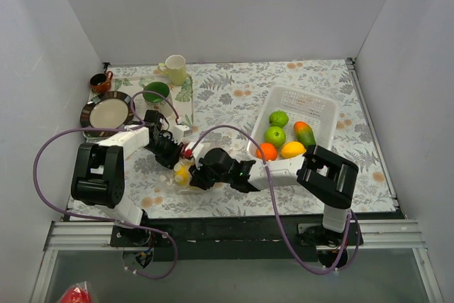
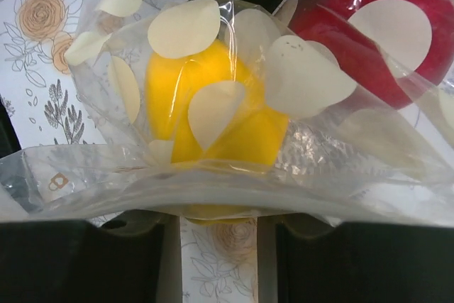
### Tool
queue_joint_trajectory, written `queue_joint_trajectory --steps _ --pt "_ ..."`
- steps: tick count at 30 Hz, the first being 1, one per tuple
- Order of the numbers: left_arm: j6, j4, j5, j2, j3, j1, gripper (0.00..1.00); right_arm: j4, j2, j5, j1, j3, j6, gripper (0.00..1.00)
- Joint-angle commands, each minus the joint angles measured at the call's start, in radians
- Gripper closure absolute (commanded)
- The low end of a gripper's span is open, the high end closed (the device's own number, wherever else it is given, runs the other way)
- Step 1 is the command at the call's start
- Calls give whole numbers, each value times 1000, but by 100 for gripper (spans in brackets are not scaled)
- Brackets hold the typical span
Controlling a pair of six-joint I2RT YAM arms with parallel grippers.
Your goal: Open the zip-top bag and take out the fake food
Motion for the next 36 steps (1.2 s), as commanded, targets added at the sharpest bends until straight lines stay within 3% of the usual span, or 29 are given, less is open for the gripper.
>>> queue_joint_trajectory --steps 1,9,18,25,28,33,36 --pt "21 -9 -37 9 -25 -9 100 66 -97 -14 2 -47 -6 84" --pt "9 40 -97 71 -4 -8 100 -40 -308 -6 3 -190 12 88" --pt "-13 50 -123 120 51 -8 100 -271 -699 159 2 -379 68 86" --pt "-10 35 -102 108 51 -8 100 -460 -833 503 2 -390 149 87" --pt "-2 23 -103 95 52 -8 100 -512 -864 670 2 -373 198 95" --pt "18 23 -132 75 47 -8 100 -735 -931 877 2 -281 247 98" --pt "16 21 -114 84 56 -8 100 -703 -991 956 -5 -266 183 98"
